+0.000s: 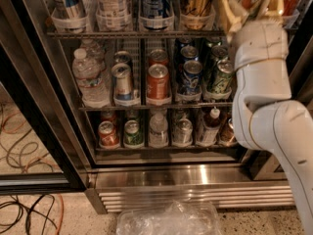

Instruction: Pick 7up can from top shelf of fridge

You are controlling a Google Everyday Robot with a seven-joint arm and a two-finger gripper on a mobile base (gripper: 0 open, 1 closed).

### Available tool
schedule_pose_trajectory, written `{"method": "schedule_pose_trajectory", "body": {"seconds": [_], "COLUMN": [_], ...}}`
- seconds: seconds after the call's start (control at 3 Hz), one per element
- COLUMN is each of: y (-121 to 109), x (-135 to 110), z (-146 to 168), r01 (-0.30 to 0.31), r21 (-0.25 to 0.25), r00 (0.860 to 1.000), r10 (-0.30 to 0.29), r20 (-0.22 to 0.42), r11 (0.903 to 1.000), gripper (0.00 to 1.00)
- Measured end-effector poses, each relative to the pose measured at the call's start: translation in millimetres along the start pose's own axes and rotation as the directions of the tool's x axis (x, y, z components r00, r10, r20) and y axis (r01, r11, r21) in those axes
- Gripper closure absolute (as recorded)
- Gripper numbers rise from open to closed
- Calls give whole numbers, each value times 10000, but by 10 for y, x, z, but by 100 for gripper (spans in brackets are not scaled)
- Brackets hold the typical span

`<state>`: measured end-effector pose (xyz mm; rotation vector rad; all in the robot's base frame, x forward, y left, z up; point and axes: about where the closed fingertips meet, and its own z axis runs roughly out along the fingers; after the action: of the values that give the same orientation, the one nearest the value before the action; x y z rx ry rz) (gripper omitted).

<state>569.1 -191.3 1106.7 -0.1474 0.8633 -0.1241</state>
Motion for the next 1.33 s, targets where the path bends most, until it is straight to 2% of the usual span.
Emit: {"method": "schedule_pose_trajectory", "body": {"seconds": [0.33, 0.67, 1.0, 1.33], "y": [87, 190, 189, 248], "x": [59, 61, 62, 10], "z": [-264, -507, -505, -526], "r01": [-245, -814, -811, -999], "r21": [-845, -2092, -2084, -2421], "r00": [9994, 9960, 9960, 9948], "r10": [222, 716, 713, 916], "r20": [-276, -542, -543, -453], "r11": [9961, 9745, 9747, 9651], "gripper": [100, 100, 100, 100]}}
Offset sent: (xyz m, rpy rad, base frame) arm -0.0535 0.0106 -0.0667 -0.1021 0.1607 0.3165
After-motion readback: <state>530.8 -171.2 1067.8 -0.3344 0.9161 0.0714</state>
